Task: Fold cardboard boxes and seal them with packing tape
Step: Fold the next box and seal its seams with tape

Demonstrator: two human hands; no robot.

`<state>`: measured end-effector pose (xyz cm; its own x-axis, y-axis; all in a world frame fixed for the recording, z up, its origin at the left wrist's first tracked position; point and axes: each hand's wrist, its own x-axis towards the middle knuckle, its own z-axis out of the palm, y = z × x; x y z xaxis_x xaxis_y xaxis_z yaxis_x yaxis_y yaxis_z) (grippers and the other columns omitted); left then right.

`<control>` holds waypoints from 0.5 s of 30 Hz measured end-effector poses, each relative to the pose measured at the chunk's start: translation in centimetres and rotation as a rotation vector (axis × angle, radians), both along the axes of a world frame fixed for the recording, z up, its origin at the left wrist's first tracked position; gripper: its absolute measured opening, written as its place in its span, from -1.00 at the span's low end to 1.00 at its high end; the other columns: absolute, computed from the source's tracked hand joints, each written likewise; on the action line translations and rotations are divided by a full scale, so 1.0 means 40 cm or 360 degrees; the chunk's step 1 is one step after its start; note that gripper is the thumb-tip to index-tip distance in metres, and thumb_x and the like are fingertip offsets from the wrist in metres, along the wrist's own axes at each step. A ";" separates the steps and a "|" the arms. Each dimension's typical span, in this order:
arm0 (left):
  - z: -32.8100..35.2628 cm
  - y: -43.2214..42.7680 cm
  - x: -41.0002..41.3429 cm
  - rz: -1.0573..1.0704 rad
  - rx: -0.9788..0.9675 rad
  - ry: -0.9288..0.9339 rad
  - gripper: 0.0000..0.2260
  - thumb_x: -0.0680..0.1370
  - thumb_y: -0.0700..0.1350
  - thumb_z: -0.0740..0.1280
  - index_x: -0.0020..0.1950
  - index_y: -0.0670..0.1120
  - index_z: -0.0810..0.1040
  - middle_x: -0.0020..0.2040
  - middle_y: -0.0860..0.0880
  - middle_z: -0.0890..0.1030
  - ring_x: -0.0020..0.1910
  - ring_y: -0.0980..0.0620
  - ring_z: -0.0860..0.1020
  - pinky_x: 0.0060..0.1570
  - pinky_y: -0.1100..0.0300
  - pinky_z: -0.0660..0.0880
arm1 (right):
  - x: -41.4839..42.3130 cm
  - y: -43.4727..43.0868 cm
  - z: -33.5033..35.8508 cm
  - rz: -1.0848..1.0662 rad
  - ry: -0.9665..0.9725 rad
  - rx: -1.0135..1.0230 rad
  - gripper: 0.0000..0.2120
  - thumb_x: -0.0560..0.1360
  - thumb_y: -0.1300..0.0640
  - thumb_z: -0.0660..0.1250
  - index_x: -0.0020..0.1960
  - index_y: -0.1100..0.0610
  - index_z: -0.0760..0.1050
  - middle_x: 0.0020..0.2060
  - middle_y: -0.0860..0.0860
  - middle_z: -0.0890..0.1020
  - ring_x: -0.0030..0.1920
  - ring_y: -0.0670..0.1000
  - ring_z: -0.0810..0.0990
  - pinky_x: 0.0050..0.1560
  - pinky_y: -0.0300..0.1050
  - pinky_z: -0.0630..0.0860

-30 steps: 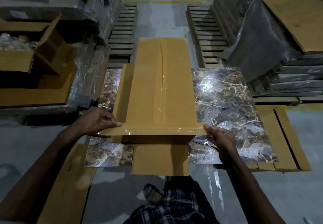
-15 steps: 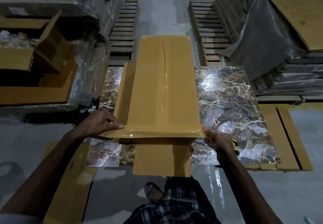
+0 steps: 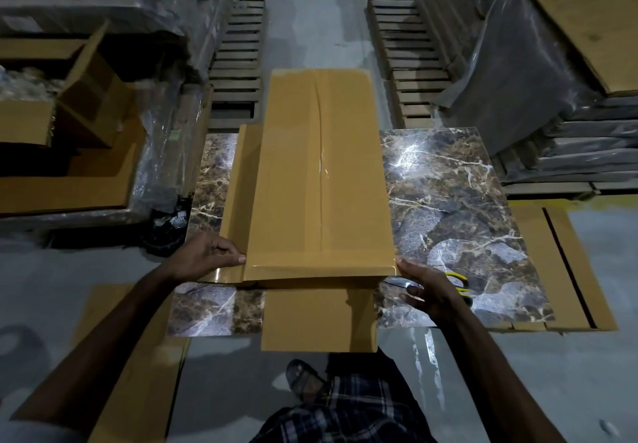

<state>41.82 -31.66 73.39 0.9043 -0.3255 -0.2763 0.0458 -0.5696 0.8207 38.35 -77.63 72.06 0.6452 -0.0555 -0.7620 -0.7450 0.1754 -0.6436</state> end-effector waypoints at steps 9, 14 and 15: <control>-0.041 -0.181 -0.054 0.0087 -0.0181 0.0126 -0.75 0.52 0.10 0.52 -0.08 -0.08 0.79 -0.16 0.06 0.76 -0.20 0.15 0.69 -0.16 0.26 0.51 | 0.004 -0.109 -0.051 -0.0313 0.0095 0.0130 -0.85 0.61 0.00 0.39 0.14 0.01 0.60 -0.09 0.02 0.66 0.00 0.05 0.55 0.01 0.03 0.66; -0.072 -0.298 -0.092 0.0190 -0.0205 0.0070 -0.82 0.57 0.08 0.48 -0.11 0.02 0.78 -0.21 0.13 0.74 -0.22 0.15 0.67 -0.15 0.20 0.46 | 0.053 -0.210 -0.053 -0.0430 -0.0213 -0.0282 -0.41 0.33 -0.16 0.62 0.26 0.09 0.62 -0.03 0.02 0.68 -0.09 -0.03 0.65 -0.34 -0.27 0.58; -0.076 -0.316 -0.099 0.0222 -0.0223 0.0054 -0.81 0.57 0.08 0.47 -0.13 0.01 0.77 -0.24 0.15 0.73 -0.25 0.20 0.65 -0.18 0.22 0.46 | 0.055 -0.224 -0.040 -0.0458 -0.0380 -0.0528 -0.34 0.32 -0.16 0.62 0.33 0.09 0.60 0.05 0.04 0.70 -0.04 -0.03 0.66 -0.24 -0.29 0.58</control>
<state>37.86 -44.28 70.35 0.9342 -0.2352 -0.2684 0.1452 -0.4364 0.8880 40.55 -86.60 70.46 0.7222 -0.4713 -0.5062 -0.5216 0.1094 -0.8461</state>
